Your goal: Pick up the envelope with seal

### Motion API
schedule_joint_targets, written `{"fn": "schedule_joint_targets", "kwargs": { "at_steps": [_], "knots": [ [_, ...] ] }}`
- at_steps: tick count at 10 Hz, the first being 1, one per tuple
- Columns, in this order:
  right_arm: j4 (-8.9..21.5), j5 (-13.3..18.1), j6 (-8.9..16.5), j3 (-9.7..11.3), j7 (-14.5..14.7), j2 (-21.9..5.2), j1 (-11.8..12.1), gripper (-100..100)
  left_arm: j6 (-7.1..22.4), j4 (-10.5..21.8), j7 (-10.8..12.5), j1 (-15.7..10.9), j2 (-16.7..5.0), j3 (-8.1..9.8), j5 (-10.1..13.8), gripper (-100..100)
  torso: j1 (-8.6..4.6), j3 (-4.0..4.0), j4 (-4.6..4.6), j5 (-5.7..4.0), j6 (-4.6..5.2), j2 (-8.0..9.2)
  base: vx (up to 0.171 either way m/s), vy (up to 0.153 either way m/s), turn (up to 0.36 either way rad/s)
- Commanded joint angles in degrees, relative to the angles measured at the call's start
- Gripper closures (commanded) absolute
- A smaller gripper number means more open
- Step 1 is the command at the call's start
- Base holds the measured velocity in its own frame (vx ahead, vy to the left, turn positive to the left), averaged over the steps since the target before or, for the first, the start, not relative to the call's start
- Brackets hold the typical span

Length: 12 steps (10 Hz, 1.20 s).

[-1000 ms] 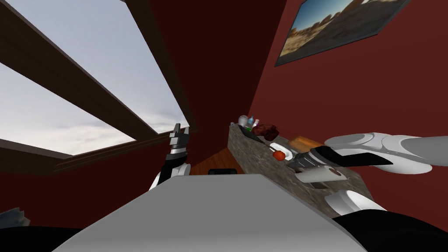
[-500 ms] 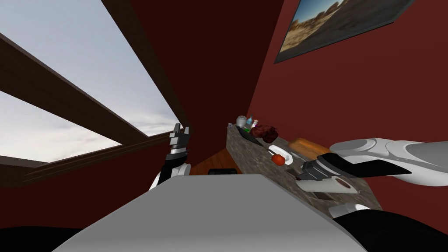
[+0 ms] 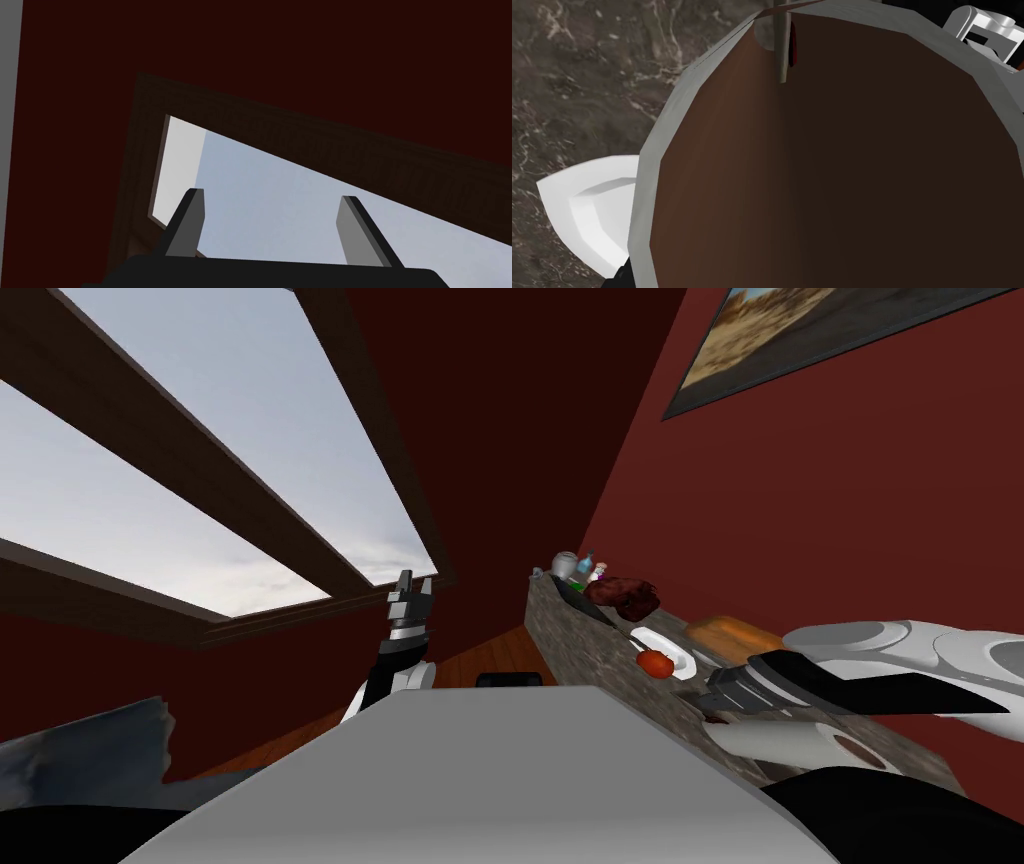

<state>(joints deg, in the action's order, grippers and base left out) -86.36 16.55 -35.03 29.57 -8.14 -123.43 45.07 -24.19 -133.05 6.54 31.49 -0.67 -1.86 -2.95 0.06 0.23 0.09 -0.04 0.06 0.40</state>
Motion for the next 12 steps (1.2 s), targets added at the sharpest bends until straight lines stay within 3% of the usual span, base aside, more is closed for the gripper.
{"fn": "schedule_joint_targets", "kwargs": {
  "at_steps": [1, 5, 6, 7, 11, 12],
  "knots": [
    [2.24, 0.77, -0.88, 0.16, -0.56, 2.29, 0.26, -100, 0.00, 0.00, 0.00, 0.00, 0.00, 0.00, 0.00, 0, 0.00, 0.00, 0.00, 0.00, 0.00, 0.00, -0.086, 0.035, 0.217],
    [8.01, 2.36, -3.27, 0.92, -1.75, 7.79, 0.50, -100, 0.00, 0.00, 0.00, 0.00, 0.00, 0.00, 0.00, 0, -0.06, -0.02, -0.01, -0.01, 0.01, -0.04, -0.068, 0.033, 0.216],
    [6.71, 1.72, -2.42, 1.36, -1.11, 6.87, 0.24, -100, 0.00, 0.00, 0.00, 0.00, 0.00, 0.00, 0.00, 0, -0.05, -0.01, 0.00, -0.01, 0.00, -0.03, -0.032, 0.015, 0.038],
    [6.88, 1.79, -2.56, 1.34, -1.21, 7.01, 0.26, 100, 0.00, 0.00, 0.00, 0.01, 0.00, 0.01, 0.00, 0, -0.11, -0.06, -0.02, -0.01, 0.04, -0.13, -0.005, 0.003, -0.009],
    [6.89, 1.75, -2.53, 1.34, -1.26, 7.00, 0.26, 100, 0.00, 0.00, 0.00, 0.02, -0.01, 0.01, 0.00, 0, -0.19, -0.16, -0.07, -0.05, 0.01, -0.28, 0.000, 0.000, 0.000],
    [6.89, 1.74, -2.53, 1.35, -1.28, 7.01, 0.26, 0, 0.00, 0.00, 0.00, 0.02, -0.01, 0.01, 0.00, 0, -0.19, -0.16, -0.07, -0.05, 0.01, -0.28, 0.000, 0.000, 0.000]
  ]
}}
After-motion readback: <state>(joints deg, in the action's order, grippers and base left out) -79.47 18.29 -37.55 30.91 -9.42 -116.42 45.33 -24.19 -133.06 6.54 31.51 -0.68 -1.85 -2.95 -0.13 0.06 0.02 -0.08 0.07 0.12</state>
